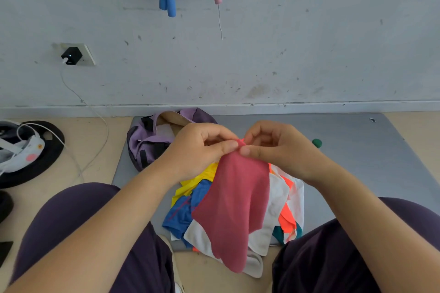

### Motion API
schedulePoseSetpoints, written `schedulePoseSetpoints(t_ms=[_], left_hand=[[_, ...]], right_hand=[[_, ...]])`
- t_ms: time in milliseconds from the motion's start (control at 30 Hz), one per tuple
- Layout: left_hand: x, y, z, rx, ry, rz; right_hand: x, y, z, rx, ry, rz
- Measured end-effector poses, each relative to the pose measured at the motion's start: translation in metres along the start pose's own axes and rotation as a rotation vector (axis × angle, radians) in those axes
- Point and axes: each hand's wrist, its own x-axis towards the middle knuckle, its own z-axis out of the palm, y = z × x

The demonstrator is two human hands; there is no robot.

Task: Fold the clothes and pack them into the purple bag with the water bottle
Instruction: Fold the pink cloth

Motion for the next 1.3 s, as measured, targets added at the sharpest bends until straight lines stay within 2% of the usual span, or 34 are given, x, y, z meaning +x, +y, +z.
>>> schedulePoseSetpoints(t_ms=[67,167,233,400,500,633,767,867,1033,1133,1300], left_hand=[[0.001,0.001,-0.003,0.040,0.058,0.015],[0.001,0.004,-0.009,-0.114,0.113,-0.006],[0.001,0.004,-0.016,-0.162,0.126,-0.019],[0.001,-0.006,-0.025,0.156,0.013,-0.041],[0.001,-0.008,-0.020,0.183,-0.010,-0.027],[0.005,-0.009,-0.025,0.039,0.147,0.004],[0.006,-0.013,-0.039,-0.054,0.293,-0.031],[0.005,-0.023,-0.052,0.010,0.334,-0.037],[0.000,-0.041,-0.063,0.243,0.274,-0.058],[-0.002,-0.049,-0.065,0.288,0.239,-0.111],[-0.005,-0.049,-0.066,0.405,0.187,-0.085]], right_hand=[[0.001,0.002,-0.003,-0.064,-0.034,0.025],[0.000,0.005,-0.009,-0.250,-0.218,0.102],[0.000,0.007,-0.015,-0.335,-0.251,0.126],[0.002,0.007,-0.021,-0.288,-0.060,0.060],[0.002,0.008,-0.014,-0.279,-0.018,0.026],[0.004,0.011,-0.019,-0.291,0.017,0.051],[0.007,0.023,-0.034,-0.609,0.093,0.121],[0.006,0.029,-0.046,-0.693,0.211,0.123],[0.003,0.030,-0.054,-0.691,0.270,0.069],[0.002,0.030,-0.055,-0.717,0.304,0.048],[0.003,0.027,-0.054,-0.773,0.363,0.014]])
